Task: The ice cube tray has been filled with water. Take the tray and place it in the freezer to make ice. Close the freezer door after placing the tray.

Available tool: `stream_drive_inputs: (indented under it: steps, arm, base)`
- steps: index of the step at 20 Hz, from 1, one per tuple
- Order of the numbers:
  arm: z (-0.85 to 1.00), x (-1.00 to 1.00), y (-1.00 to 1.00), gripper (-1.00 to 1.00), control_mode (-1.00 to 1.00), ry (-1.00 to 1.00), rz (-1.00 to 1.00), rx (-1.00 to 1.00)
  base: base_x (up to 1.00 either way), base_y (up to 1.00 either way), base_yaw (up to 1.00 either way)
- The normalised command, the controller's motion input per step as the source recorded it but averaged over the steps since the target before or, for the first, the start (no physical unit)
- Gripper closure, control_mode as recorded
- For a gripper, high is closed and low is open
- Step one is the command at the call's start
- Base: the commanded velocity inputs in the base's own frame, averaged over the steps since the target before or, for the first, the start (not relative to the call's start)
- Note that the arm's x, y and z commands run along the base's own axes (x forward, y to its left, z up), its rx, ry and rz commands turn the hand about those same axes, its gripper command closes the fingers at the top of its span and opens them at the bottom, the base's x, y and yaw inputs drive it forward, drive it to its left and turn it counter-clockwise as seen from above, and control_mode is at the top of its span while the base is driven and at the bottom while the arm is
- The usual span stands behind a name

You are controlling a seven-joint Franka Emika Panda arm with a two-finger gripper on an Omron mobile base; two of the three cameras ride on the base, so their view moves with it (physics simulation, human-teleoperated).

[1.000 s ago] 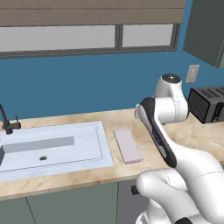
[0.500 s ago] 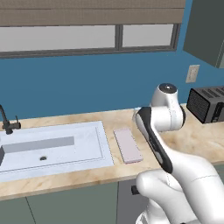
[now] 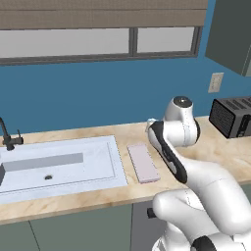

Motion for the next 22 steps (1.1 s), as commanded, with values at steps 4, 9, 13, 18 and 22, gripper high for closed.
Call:
stream_drive_inputs:
  steps: [4, 9, 13, 18, 22]
  arm:
    - [-0.22, 0.57, 0.0, -1.0, -1.0, 0.01, -0.03, 0.0]
    - [-0.27, 0.56, 0.0, -1.0, -1.0, 0.05, 0.0, 0.01]
    - [-0.27, 0.53, 0.0, -1.0, -1.0, 0.04, 0.0, 0.01]
    - [-0.38, 0.6, 0.0, -1.0, -1.0, 0.03, 0.0, 0.0]
    - [-0.46, 0.49, 0.0, -1.0, -1.0, 0.0, 0.0, 0.0]
  base:
    - [0.0, 0.0, 0.0]
    - [0.0, 0.0, 0.0]
    - [0.0, 0.0, 0.0]
    - [0.0, 0.0, 0.0]
    - [0.0, 0.0, 0.0]
